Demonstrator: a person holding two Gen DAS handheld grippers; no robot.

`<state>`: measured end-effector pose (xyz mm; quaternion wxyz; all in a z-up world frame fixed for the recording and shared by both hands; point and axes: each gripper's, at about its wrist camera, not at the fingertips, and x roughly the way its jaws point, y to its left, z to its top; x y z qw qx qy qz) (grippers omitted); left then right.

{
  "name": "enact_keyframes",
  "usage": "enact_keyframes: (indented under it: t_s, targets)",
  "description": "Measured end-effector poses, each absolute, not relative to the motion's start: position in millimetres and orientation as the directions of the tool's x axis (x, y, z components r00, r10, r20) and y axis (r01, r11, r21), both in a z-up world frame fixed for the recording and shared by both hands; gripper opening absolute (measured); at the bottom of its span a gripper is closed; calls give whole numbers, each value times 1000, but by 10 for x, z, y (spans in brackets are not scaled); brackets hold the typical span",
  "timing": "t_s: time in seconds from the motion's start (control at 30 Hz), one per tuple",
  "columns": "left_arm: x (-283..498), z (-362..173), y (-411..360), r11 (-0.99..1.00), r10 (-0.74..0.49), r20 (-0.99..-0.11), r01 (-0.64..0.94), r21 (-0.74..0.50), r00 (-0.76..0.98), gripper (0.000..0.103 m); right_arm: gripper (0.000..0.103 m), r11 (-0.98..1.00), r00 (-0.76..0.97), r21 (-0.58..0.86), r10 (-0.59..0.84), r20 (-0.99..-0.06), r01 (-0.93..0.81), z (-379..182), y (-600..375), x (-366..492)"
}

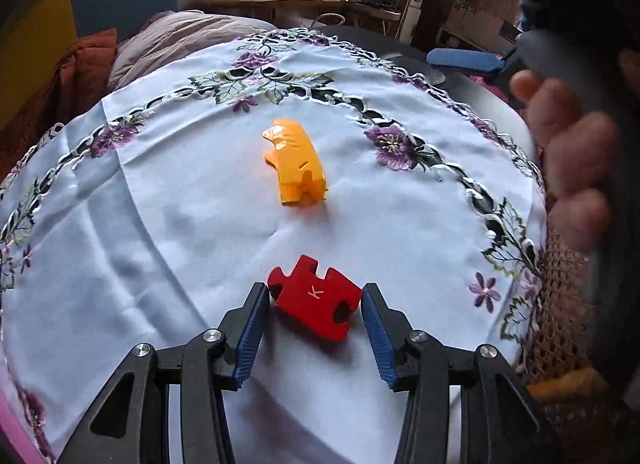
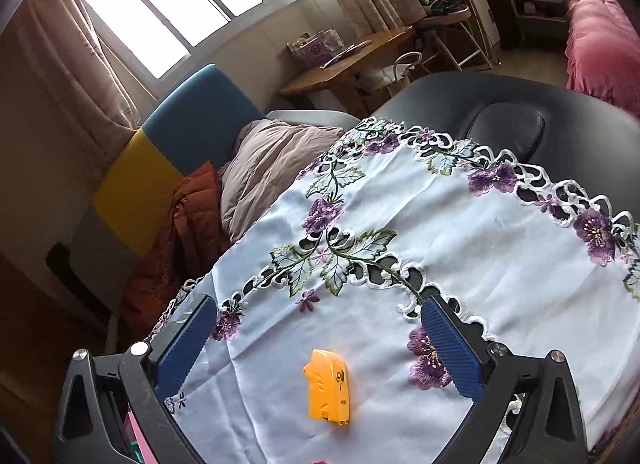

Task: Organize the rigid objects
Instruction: 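Grasp the red K puzzle piece with the left gripper while the right grasps the yellow comb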

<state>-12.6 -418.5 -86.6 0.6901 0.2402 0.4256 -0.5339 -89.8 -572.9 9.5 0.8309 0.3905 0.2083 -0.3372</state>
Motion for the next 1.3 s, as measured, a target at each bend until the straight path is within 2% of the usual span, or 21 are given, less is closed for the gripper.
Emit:
enact_keyframes:
  t_s: [0.07,0.3,0.57,0.7,0.83,0.9,1.0,1.03,1.07,1.2,1.3]
  targets:
    - [-124,-886,-4167,324,-554,-829,937,-130,76,44,103,472,686,506,-395,-611,722,93,-5730,-887]
    - [9,-805,-3810,430,-584,-802,886,-174,125,44,103,478,685,505,-356,-636,718,37,-5724,-825]
    - [132,-777,-3003,662,-493,-799,744,-89,344,44,103,472,632,490,-206,-747,733,-237,-5747,-639]
    - [156,-881,-2826,680,-496,-785,728,-85,372,44,102,510,602,457,-160,-782,729,-316,-5695,-530]
    - [113,-917,-2837,678,-496,-769,733,-52,404,44,78,577,544,383,-130,-829,721,-389,-5614,-355]
    - [129,-927,-2838,679,-508,-764,731,-70,398,44,74,599,497,331,-131,-858,729,-438,-5600,-257]
    - [140,-937,-2834,677,-520,-758,731,-86,393,44,61,626,433,253,-151,-889,737,-505,-5628,-133]
    - [133,-938,-2847,677,-522,-757,731,-88,393,44,49,639,400,214,-160,-903,739,-545,-5632,-72]
    - [133,-937,-2839,677,-524,-756,730,-91,392,44,28,657,371,183,-159,-915,731,-608,-5623,-13]
    - [139,-944,-2804,677,-540,-748,727,-112,387,44,26,725,369,126,-187,-910,677,-612,-5474,69]
    - [129,-949,-2797,678,-541,-744,727,-110,392,44,26,801,480,230,-81,-874,553,-540,-5302,162]
